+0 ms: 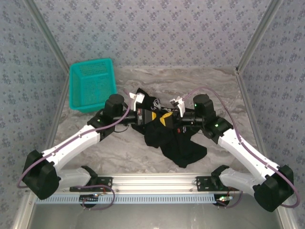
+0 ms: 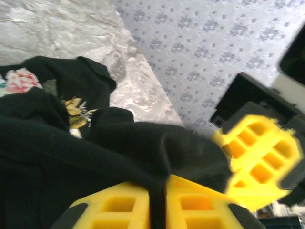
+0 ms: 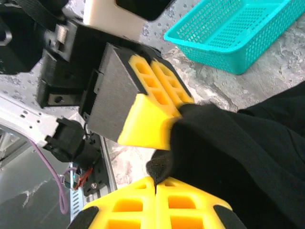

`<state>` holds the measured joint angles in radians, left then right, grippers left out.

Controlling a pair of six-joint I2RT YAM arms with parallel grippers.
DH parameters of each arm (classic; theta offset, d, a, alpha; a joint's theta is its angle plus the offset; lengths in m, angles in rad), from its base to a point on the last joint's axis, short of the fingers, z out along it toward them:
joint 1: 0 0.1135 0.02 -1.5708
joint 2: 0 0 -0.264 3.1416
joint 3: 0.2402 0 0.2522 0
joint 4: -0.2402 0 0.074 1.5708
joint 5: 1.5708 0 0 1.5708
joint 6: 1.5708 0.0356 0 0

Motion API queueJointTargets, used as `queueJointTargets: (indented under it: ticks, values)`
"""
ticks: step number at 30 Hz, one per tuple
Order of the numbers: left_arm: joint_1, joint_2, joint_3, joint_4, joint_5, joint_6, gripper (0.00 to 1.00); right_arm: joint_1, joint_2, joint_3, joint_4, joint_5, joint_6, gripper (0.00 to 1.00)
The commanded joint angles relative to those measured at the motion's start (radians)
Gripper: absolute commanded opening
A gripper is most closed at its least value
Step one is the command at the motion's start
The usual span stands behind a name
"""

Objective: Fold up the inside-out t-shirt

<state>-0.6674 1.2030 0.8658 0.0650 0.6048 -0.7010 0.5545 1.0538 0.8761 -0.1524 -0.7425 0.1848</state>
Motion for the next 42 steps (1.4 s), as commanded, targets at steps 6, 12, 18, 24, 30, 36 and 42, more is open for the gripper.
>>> queueJointTargets:
  ticks: [6, 12, 18, 24, 30, 36, 42]
  values:
    - [0.005, -0.094, -0.009, -0.168, -0.162, 0.152, 0.50, 0.009, 0.051, 0.156, -0.044, 0.033, 0.180, 0.00]
    - [-0.009, -0.203, -0.065, -0.183, -0.209, 0.228, 0.62, 0.036, 0.125, 0.274, -0.192, 0.116, 0.193, 0.00]
    - [-0.106, -0.153, -0.020, -0.221, -0.279, 0.344, 0.69, 0.036, 0.157, 0.288, -0.156, 0.055, 0.258, 0.00]
    - [-0.138, -0.031, 0.058, -0.193, -0.365, 0.401, 0.62, 0.029, 0.176, 0.288, -0.128, -0.027, 0.298, 0.00]
    - [-0.109, -0.018, 0.054, -0.148, -0.217, 0.393, 0.00, -0.024, 0.171, 0.307, -0.256, 0.081, 0.250, 0.00]
    - [0.016, -0.078, -0.073, 0.002, 0.064, 0.278, 0.00, -0.040, 0.132, 0.325, -0.408, 0.305, 0.068, 0.32]
    - [0.047, -0.113, -0.141, 0.060, 0.153, 0.335, 0.00, -0.036, 0.052, 0.085, -0.262, 0.291, -0.056, 0.43]
